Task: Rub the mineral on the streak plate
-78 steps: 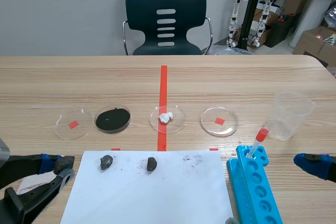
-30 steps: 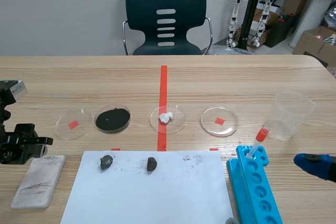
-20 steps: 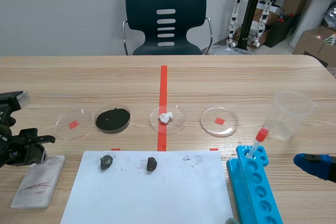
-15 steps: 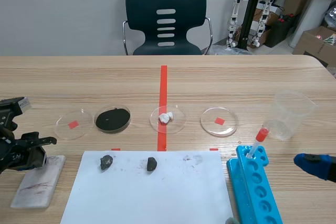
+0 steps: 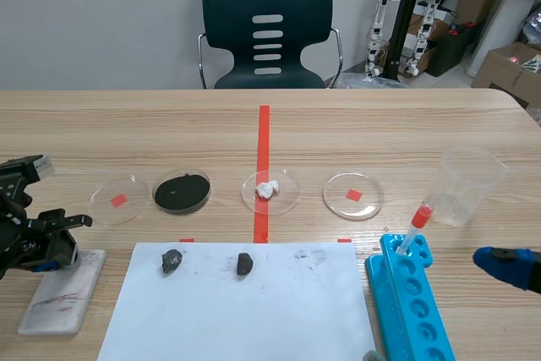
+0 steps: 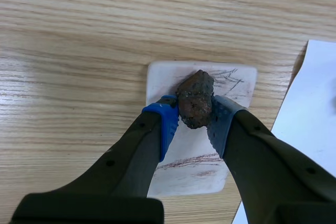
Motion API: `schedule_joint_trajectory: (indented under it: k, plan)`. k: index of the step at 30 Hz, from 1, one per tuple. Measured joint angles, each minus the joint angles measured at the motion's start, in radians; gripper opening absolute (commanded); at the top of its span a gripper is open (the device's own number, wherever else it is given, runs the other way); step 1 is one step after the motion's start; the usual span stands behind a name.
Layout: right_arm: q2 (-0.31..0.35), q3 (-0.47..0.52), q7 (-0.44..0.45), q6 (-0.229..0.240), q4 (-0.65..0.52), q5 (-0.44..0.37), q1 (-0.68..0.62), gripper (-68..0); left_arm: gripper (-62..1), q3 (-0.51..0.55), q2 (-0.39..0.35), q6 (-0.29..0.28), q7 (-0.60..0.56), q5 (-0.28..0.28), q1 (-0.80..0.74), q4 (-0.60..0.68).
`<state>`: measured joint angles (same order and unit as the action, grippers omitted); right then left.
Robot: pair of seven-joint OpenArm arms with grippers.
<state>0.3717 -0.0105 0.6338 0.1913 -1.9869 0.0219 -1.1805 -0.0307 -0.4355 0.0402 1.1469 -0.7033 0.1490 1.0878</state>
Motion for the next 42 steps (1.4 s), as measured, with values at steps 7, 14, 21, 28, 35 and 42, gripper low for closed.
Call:
schedule_joint_trajectory:
  k: [7, 14, 21, 28, 35, 42]
  plan:
    - [0.000, 0.000, 0.000, 0.000, 0.000, 0.000, 0.000, 0.4, -53.9, -0.012, 0.043, -0.034, -0.034, -0.078, 0.001, -0.005]
    - [0.000, 0.000, 0.000, 0.000, 0.000, 0.000, 0.000, 0.4, -53.9, -0.013, 0.045, -0.034, -0.033, -0.048, 0.002, -0.004]
    - [0.000, 0.000, 0.000, 0.000, 0.000, 0.000, 0.000, 0.4, -55.6, -0.024, 0.071, 0.048, -0.022, 0.106, 0.016, 0.014]
    - [0.000, 0.000, 0.000, 0.000, 0.000, 0.000, 0.000, 0.4, -55.6, -0.031, 0.083, 0.091, -0.017, 0.188, 0.019, 0.023]
    - [0.000, 0.000, 0.000, 0.000, 0.000, 0.000, 0.000, 0.4, -55.6, -0.054, 0.080, 0.130, -0.002, 0.262, 0.026, 0.027]
    - [0.000, 0.000, 0.000, 0.000, 0.000, 0.000, 0.000, 0.4, -55.6, -0.054, 0.020, 0.151, 0.024, 0.325, -0.041, 0.099]
